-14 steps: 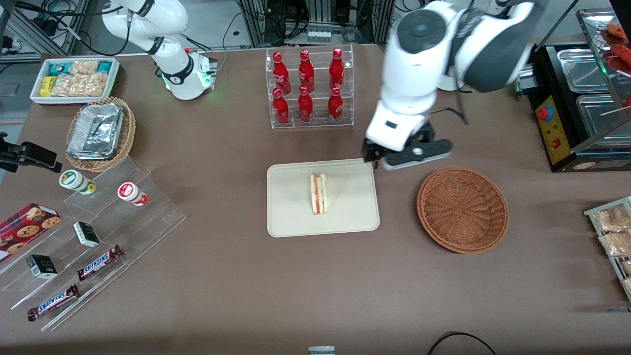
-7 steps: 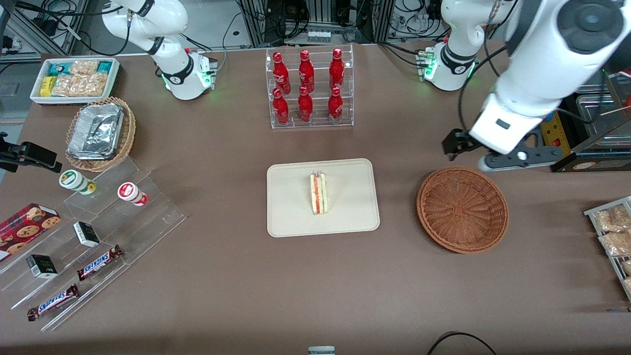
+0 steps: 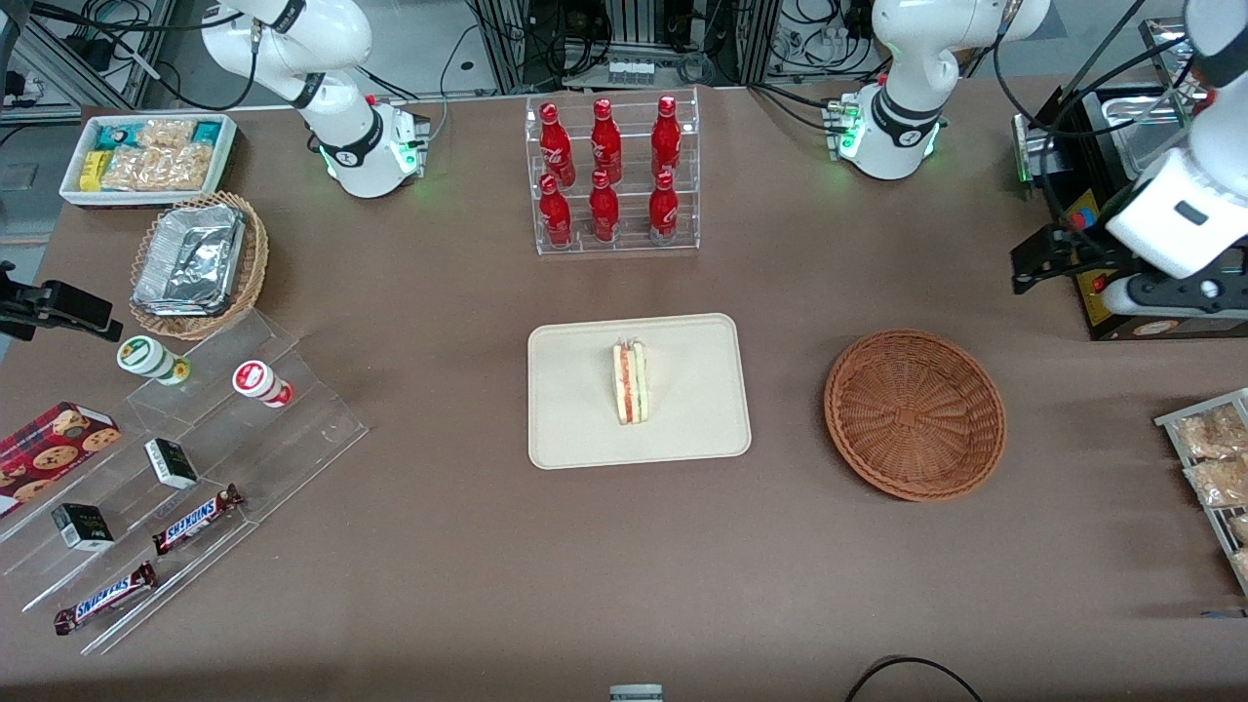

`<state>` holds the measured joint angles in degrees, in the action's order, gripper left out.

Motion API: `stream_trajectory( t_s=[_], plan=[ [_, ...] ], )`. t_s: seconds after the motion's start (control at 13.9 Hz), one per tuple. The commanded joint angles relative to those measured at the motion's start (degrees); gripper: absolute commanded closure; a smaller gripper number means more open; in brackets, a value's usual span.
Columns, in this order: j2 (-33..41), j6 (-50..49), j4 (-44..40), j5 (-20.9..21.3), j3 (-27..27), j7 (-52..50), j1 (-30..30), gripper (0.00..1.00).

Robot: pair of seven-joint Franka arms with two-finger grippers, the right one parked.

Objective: Place sandwich from basket to tray

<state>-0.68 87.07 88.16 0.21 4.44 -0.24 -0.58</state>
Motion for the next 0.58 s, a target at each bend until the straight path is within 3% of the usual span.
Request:
stream_trajectory(
  t_s=[0.0, 0.51],
  plan=[
    [2.18, 0.29, 2.10, -0.74, -1.80, 2.35, -1.01, 0.00],
    [0.77, 0.12, 0.08, -0.04, -1.54, 2.44, -0.30, 0.00]
  ],
)
